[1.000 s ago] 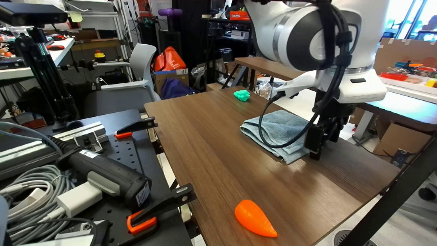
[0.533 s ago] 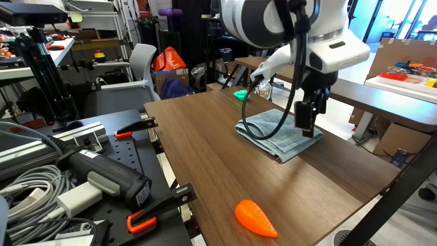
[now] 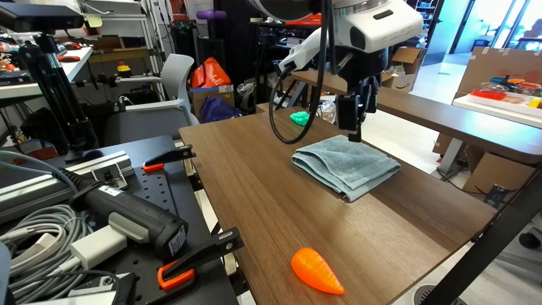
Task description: Use the towel to wipe the tabletop
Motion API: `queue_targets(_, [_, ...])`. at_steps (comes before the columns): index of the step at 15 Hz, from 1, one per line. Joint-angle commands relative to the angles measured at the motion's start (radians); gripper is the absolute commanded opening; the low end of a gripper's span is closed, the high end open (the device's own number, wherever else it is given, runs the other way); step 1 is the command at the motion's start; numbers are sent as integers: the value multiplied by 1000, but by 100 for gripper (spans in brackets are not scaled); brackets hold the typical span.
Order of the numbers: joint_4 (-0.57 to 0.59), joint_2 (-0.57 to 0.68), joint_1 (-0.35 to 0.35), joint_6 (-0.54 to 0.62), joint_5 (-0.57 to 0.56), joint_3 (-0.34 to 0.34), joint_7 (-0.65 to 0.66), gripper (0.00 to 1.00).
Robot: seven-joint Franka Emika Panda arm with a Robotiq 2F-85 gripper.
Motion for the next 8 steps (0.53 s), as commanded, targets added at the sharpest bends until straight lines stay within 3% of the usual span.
queue_targets(1, [-9, 1, -2, -5, 38, 30, -31, 100])
queue_targets(5, [-70, -45, -9, 8, 52, 46, -65, 100])
queue_targets(8, [-27, 1, 10, -3, 45, 26, -46, 100])
